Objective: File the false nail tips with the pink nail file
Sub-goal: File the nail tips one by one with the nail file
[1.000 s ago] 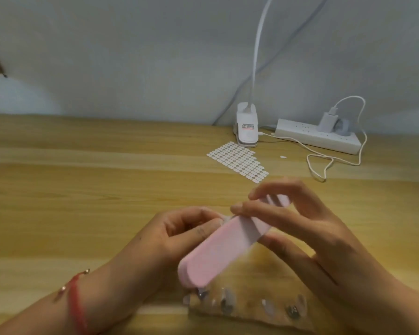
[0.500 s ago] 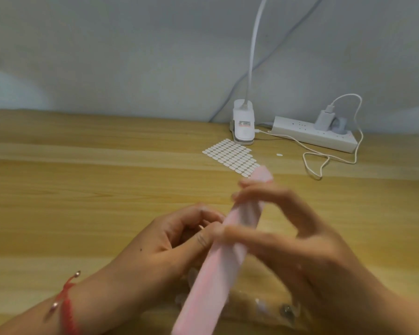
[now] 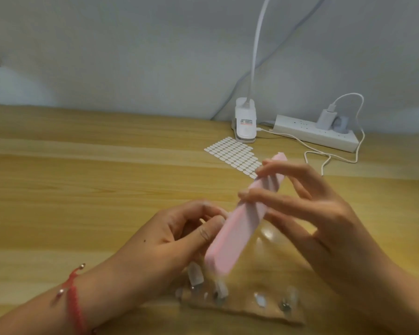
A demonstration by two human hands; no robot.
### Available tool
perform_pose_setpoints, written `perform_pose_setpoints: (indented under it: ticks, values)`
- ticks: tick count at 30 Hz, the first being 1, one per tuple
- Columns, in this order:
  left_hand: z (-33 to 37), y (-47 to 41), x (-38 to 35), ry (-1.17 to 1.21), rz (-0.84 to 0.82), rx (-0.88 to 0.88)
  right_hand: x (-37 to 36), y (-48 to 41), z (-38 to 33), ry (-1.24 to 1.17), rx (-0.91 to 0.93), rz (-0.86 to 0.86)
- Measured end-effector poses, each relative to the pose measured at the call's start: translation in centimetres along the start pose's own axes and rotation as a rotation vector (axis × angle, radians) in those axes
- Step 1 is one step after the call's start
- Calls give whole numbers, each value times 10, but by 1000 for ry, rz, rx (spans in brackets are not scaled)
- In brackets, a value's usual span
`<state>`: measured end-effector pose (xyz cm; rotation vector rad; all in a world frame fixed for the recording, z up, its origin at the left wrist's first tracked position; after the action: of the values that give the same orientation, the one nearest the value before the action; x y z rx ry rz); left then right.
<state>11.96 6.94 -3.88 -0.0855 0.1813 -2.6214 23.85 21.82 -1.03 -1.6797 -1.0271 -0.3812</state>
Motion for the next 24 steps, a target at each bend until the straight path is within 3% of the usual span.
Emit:
perform_pose_setpoints:
  ticks: [4,8,12,17,21,24]
  values:
    - [-3,-1,2,3,-9,16,-11,5,-15,-29,144,-78]
    - [-3,0,4,1,2,6,0,1,4,1,-16,18]
    - [-2,0,2,-12,-55,-3,-13,9,-20,-21,176,-51]
    - [-3,0,2,-35,-69,-26,0,1,0,46,38,24]
    - [-3,-1,2,-27,-71,-22,-16,10,-24,41,242,-49]
    - [-1,0,2,-16,-70,-32,-4,2,-5,65,80,46]
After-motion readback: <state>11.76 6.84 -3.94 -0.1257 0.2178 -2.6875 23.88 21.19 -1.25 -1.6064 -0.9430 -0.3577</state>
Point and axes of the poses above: each hand's wrist, its own y-axis away from the middle knuckle, its own x-axis out of the back of the hand, z = x × y, the point moved 3 cm from there along -y, towards the middle knuckle, and after that the axes turned 1 degree about z, right-handed, at the moved point
